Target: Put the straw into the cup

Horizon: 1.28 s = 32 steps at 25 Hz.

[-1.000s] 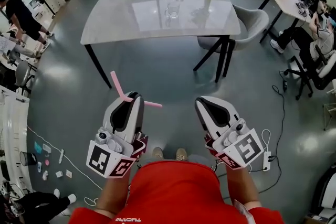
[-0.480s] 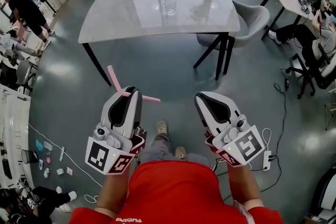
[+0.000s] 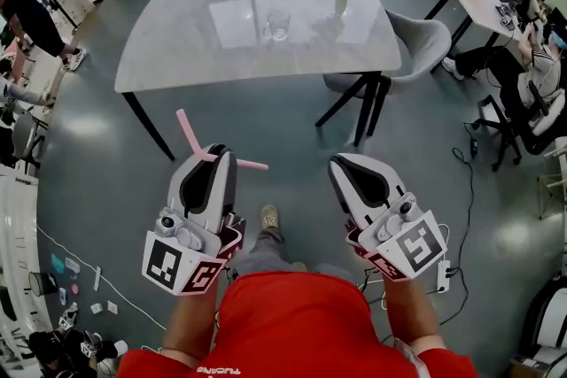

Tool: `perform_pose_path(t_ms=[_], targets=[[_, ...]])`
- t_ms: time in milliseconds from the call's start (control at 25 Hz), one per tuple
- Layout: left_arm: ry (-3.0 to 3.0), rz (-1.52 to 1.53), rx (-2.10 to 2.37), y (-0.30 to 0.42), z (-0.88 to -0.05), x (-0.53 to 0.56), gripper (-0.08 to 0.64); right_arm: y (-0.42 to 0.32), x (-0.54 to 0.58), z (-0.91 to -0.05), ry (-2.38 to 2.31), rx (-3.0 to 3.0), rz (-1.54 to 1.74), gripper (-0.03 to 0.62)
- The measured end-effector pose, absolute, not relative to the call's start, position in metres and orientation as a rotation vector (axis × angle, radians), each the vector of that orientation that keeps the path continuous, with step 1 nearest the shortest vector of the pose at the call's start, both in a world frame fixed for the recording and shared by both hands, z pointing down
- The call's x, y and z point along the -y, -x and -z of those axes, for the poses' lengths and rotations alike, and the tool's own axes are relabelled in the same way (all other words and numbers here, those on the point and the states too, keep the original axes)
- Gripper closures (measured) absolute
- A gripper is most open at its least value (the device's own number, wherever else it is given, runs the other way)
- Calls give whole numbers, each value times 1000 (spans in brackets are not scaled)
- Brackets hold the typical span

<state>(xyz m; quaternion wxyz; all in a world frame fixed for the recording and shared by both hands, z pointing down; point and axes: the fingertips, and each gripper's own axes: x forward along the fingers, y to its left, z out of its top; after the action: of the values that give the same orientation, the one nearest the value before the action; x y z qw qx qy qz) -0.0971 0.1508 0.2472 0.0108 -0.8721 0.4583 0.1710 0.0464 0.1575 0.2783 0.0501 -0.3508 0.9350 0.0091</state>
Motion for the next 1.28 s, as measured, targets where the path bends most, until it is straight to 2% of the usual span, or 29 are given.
perform_pose_path(t_ms=[800, 1280], targets=[[2808, -542, -1270, 156, -246, 23, 522, 27, 11, -275, 1222, -2842, -27, 591], [2838, -550, -1251, 154, -251, 85, 522, 22, 60, -285, 1280, -2838, -3, 591]])
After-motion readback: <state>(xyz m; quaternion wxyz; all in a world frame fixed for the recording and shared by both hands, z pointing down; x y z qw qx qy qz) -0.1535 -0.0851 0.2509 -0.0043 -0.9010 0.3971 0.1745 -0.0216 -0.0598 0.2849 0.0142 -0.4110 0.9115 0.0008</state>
